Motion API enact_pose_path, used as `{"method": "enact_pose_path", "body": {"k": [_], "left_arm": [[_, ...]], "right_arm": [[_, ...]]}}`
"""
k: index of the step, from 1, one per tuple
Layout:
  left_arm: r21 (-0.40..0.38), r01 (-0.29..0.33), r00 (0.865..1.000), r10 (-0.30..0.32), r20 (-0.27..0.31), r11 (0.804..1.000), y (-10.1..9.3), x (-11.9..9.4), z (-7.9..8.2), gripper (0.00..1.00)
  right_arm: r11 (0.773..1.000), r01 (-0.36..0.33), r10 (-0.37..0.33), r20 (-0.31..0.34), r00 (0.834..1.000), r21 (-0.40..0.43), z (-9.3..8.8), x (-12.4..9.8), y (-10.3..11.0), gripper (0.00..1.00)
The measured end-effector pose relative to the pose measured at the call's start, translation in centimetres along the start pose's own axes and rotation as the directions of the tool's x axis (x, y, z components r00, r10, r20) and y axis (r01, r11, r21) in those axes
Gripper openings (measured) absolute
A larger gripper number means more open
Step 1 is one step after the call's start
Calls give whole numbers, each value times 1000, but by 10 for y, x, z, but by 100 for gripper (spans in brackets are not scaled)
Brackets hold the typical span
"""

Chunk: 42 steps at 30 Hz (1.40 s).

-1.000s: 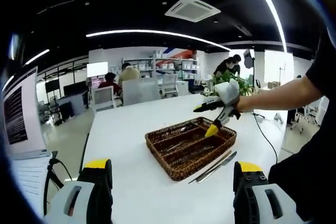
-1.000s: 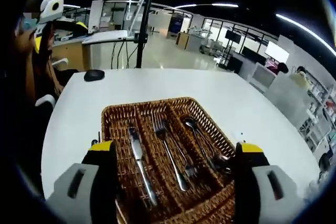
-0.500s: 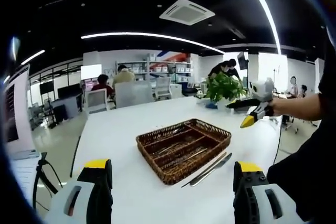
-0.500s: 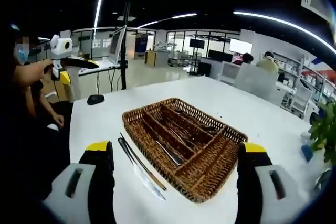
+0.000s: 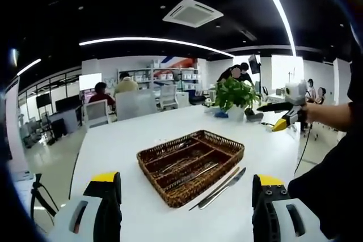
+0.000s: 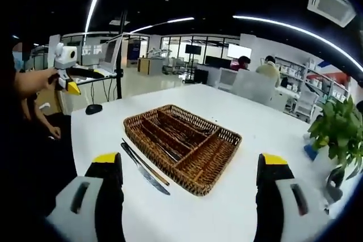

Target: Arrange the knives, forks, and spoons in their matching storage slots by inserting each utensil handle-first until every utensil is classified and aligned in the correct compartment

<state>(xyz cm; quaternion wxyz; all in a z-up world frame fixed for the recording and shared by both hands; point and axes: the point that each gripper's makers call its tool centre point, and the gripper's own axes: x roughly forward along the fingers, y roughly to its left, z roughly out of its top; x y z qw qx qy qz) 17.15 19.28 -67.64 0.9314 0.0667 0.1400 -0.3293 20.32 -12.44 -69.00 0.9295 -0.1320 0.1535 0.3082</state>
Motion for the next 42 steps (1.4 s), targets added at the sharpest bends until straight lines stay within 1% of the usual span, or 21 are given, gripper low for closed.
{"method": "enact_pose_path", "body": {"k": [5, 8, 9, 12, 14, 17, 20, 22, 23, 24, 26, 27, 28, 29, 31, 33, 35, 36, 37, 39, 42], "left_arm": [[-1, 2, 1000, -2, -5, 1000, -1, -1, -1, 100], [-4, 2, 1000, -2, -8, 1000, -1, -2, -2, 100], [-2, 2, 1000, -2, -14, 1000, -1, -3, -3, 100], [-7, 1, 1000, -1, -18, 1000, 0, -4, -5, 100], [-11, 1, 1000, -2, -20, 1000, 0, -4, -6, 100], [-10, 5, 1000, -5, -25, 1000, -2, -4, -7, 100], [-6, 12, 1000, -12, -28, 1000, -4, -3, -7, 100], [-7, 11, 1000, -11, -29, 1000, -4, -3, -8, 100], [-8, 11, 999, -12, -30, 1000, -4, -3, -8, 100], [-8, 12, 999, -12, -29, 1000, -4, -3, -7, 100], [-5, 14, 999, -14, -32, 1000, -4, -3, -7, 100], [-4, 13, 999, -13, -34, 1000, -4, -3, -8, 100], [-4, 11, 999, -11, -34, 1000, -4, -3, -7, 100], [-6, 9, 999, -10, -32, 1000, -3, -3, -7, 100], [-9, 10, 999, -11, -33, 1000, -4, -3, -8, 100], [-9, 11, 999, -11, -36, 1000, -4, -2, -9, 100], [-10, 12, 999, -12, -40, 1000, -5, -1, -11, 100], [-11, 12, 999, -13, -41, 1000, -6, -1, -11, 100], [-13, 14, 999, -14, -41, 1000, -6, -1, -12, 100], [-15, 12, 999, -13, -41, 1000, -7, -1, -13, 100], [-17, 12, 999, -13, -44, 1000, -7, -1, -15, 100]], "right_arm": [[1000, -7, 6, -24, 1000, -30, 1, 1, -5, 99], [997, -63, 61, -56, 997, -40, 0, 5, 2, 99], [994, -86, 82, -70, 994, -63, -1, 7, 5, 98], [981, -136, 120, -115, 986, -141, -2, 10, 10, 94], [963, -188, 155, -173, 973, -192, -8, 15, 14, 90], [946, -226, 182, -197, 963, -233, -10, 22, 17, 88], [925, -282, 222, -238, 946, -257, -12, 31, 21, 83], [895, -333, 251, -282, 926, -297, -17, 38, 26, 82], [892, -344, 259, -293, 920, -294, -19, 41, 28, 82], [877, -378, 282, -321, 904, -297, -23, 43, 32, 80], [837, -447, 334, -353, 874, -316, -29, 45, 42, 67], [816, -467, 338, -374, 864, -341, -32, 47, 45, 64], [807, -476, 341, -381, 859, -349, -35, 50, 46, 65], [800, -491, 350, -397, 848, -344, -40, 54, 48, 65], [788, -537, 375, -457, 807, -302, -55, 56, 53, 60], [786, -539, 367, -471, 802, -304, -61, 63, 54, 57], [770, -570, 387, -501, 774, -286, -74, 67, 60, 54], [759, -591, 401, -519, 755, -272, -83, 70, 63, 49], [753, -599, 406, -525, 748, -272, -86, 70, 64, 42], [747, -601, 388, -550, 740, -282, -102, 80, 63, 41], [729, -633, 391, -600, 698, -261, -123, 84, 65, 36]]}}
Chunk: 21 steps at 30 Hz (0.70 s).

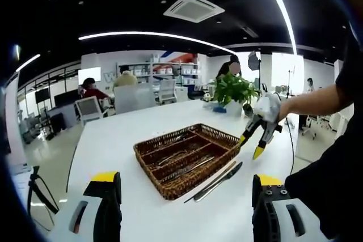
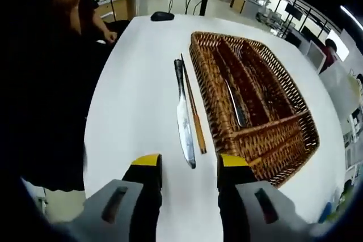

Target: Arrange the knives, forks, and spoons in their matching storage slots by inserting each utensil handle-first until every utensil is classified and aligned in the correct compartment

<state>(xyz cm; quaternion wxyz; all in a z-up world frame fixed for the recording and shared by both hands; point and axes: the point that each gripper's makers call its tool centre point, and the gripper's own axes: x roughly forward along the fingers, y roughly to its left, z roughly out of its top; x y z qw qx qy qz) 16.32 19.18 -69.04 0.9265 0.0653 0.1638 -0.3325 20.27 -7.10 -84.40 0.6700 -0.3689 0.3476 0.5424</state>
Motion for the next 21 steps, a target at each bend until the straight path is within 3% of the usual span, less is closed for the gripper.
{"method": "enact_pose_path", "body": {"k": [5, 9, 12, 19, 21], "left_arm": [[-9, -7, 1000, 7, -2, 1000, 3, -2, -4, 100], [-13, -8, 1000, 8, -3, 1000, 3, -4, -7, 100], [-16, -11, 1000, 11, -6, 1000, 3, -5, -9, 100], [-25, -14, 1000, 14, -3, 1000, 2, -7, -11, 100], [-27, -13, 1000, 13, -6, 1000, 2, -7, -12, 100]], "right_arm": [[999, -36, 36, -38, 999, -2, -9, 18, 3, 27], [999, -46, 45, -51, 998, -11, -8, 25, 1, 25], [998, -55, 54, -57, 997, -17, -7, 29, 0, 18], [997, -77, 78, -71, 994, 13, -6, 35, -3, 17], [993, -110, 114, -77, 991, 54, -6, 35, 3, 13]]}}
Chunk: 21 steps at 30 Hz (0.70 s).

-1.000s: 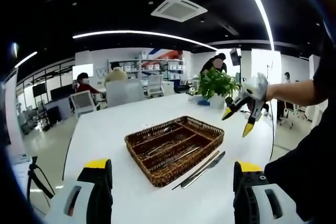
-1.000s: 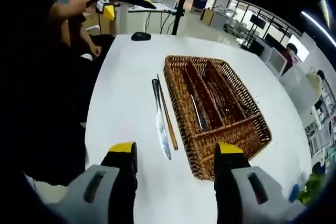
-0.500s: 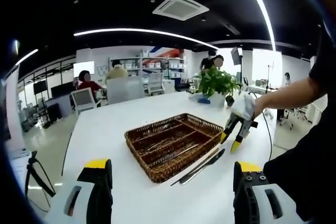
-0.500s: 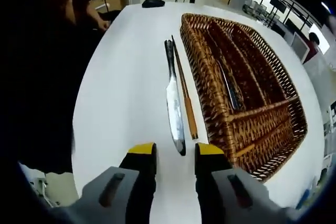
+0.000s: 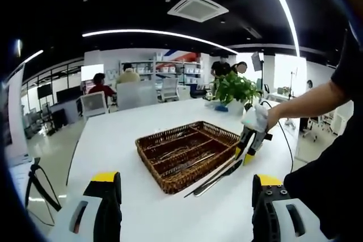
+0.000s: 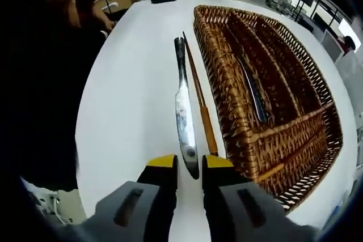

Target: Arrange the knives, forks, and spoons in their matching storage slots by inserting each utensil handle-first until every utensil is classified and aligned in the correct compartment

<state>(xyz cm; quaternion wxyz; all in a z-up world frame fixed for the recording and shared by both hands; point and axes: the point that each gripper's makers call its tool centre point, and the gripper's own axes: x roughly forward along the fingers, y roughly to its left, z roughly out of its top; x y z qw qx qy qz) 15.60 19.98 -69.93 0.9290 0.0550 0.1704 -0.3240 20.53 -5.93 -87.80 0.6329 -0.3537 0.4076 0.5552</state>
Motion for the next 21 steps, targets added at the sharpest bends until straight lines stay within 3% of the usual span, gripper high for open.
{"method": "enact_pose_path", "body": {"k": [3, 5, 8, 9, 12, 14, 16, 18, 21], "left_arm": [[-1, 1, 1000, -1, -3, 1000, 0, 0, -2, 100], [-3, 4, 1000, -4, -3, 1000, -1, 2, -3, 100], [-1, 15, 1000, -15, -7, 1000, -6, 6, -5, 100], [7, 26, 1000, -26, -13, 1000, -10, 9, -6, 100], [108, 45, 996, -36, -81, 993, -14, 15, -16, 100], [135, 61, 994, -48, -98, 989, -16, 20, -20, 100], [83, 84, 996, -80, -47, 993, -20, 30, -16, 100], [14, 120, 992, -120, -38, 993, -27, 38, -18, 100], [102, 151, 984, -139, -114, 983, -34, 54, -34, 96]], "right_arm": [[998, 1, -2, -9, 1000, -55, 1, 1, 2, 10], [992, -22, 16, -50, 999, -122, -1, 1, 8, 5], [992, -19, 9, -80, 997, -126, 3, 4, 8, 4], [986, -27, 12, -94, 995, -165, 2, 3, 9, 4], [985, -16, -1, -101, 995, -171, 3, 2, 6, 3], [987, -22, 5, -108, 994, -157, 3, 0, 10, 3], [983, -16, -5, -113, 994, -181, 4, -2, 11, 3], [982, -15, -9, -126, 992, -188, 3, -3, 13, 3], [980, -13, -13, -132, 991, -200, 4, -5, 13, 3]]}}
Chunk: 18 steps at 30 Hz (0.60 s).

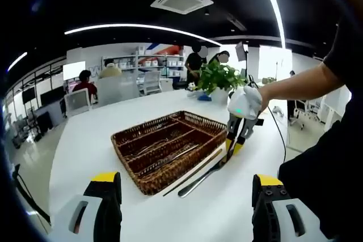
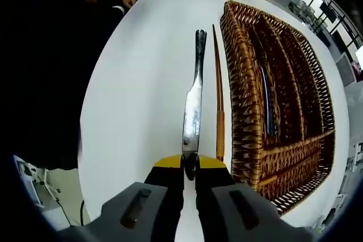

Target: Arrange the knives, forks, and spoons in their matching storage slots by inserting each utensil handle-first until every utensil is classified and aligned in the correct compartment

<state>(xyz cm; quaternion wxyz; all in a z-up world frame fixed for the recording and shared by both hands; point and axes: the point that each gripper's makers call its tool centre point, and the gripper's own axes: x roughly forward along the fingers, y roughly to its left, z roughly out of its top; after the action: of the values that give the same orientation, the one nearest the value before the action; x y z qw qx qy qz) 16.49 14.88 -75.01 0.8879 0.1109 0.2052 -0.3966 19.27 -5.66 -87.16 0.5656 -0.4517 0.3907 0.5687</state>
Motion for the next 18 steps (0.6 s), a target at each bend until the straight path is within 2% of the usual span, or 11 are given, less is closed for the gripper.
{"method": "enact_pose_path", "body": {"k": [3, 6, 9, 12, 15, 17, 18], "left_arm": [[114, 17, 998, -9, -64, 993, -5, 17, -10, 93], [78, 74, 994, -68, -83, 994, -15, 37, -18, 87], [102, 114, 988, -102, -119, 988, -23, 53, -26, 83], [82, 136, 984, -125, -129, 987, -23, 73, -35, 81], [102, 172, 972, -152, -180, 980, -29, 88, -46, 74], [119, 200, 966, -175, -191, 973, -36, 96, -48, 74], [128, 234, 959, -208, -191, 964, -43, 100, -49, 72]], "right_arm": [[1000, 7, -7, -5, 1000, -10, 2, -5, 0, 3], [999, 16, -16, -12, 1000, -30, 5, -10, 0, 3], [999, 21, -22, -15, 1000, -48, 9, -14, -1, 3], [998, 24, -25, -18, 1000, -52, 10, -16, -2, 3], [998, 27, -28, -22, 999, -59, 10, -18, -2, 3], [998, 24, -26, -29, 999, -66, 11, -19, 0, 3], [997, 25, -27, -30, 999, -67, 11, -20, 0, 3]]}}
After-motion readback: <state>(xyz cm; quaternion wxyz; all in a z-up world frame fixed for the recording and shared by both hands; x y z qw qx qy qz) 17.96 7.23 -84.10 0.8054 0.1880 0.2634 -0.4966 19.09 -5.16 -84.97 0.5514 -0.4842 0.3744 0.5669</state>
